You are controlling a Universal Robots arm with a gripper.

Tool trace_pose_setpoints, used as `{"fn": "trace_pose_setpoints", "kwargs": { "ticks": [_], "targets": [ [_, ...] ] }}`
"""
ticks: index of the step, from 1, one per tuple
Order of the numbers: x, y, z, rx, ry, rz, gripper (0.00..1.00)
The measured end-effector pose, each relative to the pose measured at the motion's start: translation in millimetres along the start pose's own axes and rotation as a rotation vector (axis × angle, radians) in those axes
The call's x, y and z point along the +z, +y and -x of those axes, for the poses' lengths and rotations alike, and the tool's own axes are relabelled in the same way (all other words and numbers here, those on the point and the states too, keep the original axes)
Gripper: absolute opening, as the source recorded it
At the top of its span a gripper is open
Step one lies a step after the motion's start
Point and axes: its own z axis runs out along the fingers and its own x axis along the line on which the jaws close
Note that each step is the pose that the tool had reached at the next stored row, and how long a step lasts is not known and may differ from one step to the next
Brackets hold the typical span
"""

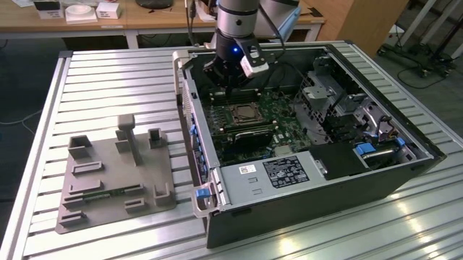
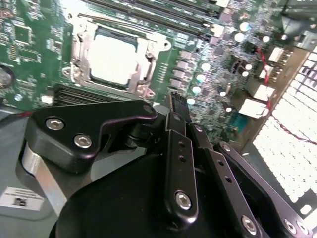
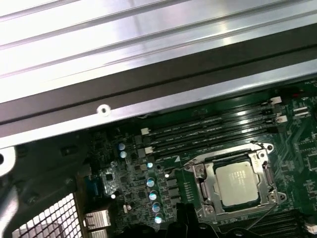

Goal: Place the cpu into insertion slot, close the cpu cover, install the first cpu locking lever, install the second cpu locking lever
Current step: 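Install the first cpu locking lever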

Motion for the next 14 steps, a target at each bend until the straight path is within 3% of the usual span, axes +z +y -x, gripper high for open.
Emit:
{"fn": "trace_pose_setpoints", "kwargs": {
  "ticks": [5,14],
  "targets": [
    [0.3,-0.3,-10.2,-0.007,0.0001,0.0,0.1],
    [2.7,3.9,-12.0,-0.076,0.0016,0.005,0.1]
  ]
}}
